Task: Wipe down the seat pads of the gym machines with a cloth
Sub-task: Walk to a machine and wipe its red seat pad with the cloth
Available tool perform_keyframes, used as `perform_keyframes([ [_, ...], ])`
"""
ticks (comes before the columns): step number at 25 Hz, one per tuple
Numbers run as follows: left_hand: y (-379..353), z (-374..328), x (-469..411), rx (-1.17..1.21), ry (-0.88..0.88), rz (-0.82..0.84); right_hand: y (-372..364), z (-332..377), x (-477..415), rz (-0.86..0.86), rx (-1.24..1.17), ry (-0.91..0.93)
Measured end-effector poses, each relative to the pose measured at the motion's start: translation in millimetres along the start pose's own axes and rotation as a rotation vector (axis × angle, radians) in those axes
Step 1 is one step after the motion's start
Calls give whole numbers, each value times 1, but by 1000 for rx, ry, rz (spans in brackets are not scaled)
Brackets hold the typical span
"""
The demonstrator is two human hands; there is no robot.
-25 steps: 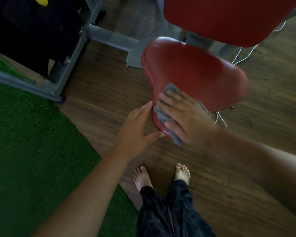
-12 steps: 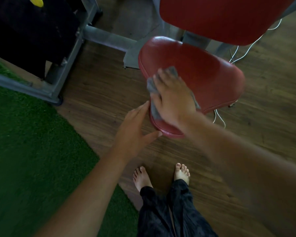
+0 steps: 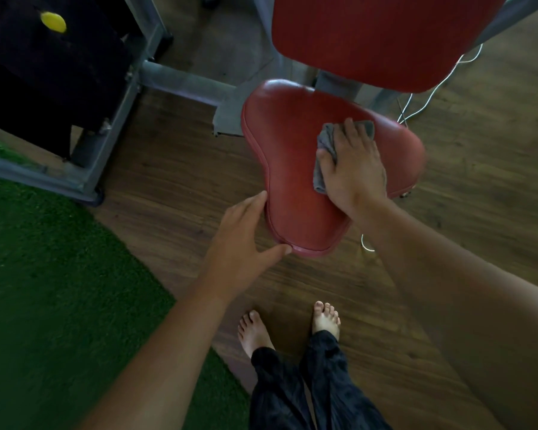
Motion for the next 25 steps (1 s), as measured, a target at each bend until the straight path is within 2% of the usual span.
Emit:
perform_keyframes([
  [3,0,-5,0,-47,18,38,0,4,-4,-19,-54,40],
  [6,4,-24,-8,-195,13,132,26,5,-2,-5,-128,70],
  [11,34,-88,-28,-449,-72,272,102,15,31,-18,-269,107],
  [15,68,-173,-26,-566,-118,367,206,0,78,-37,-293,36],
  [20,59,-305,-22,-723,-331,440,313,-62,141,-131,-377,-109],
  [25,-13,-449,-36,-797,-556,417,386,-188,181,-235,-373,-253],
])
Point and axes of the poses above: each hand's wrist, its own x-axis away from the middle knuckle, its own y-axis out of the back of the hand, z = x × y, the point moved 10 cm from there along -x, towards the middle knuckle, and after that the axes turned 5 degrees about -y, right-handed, at the moved point
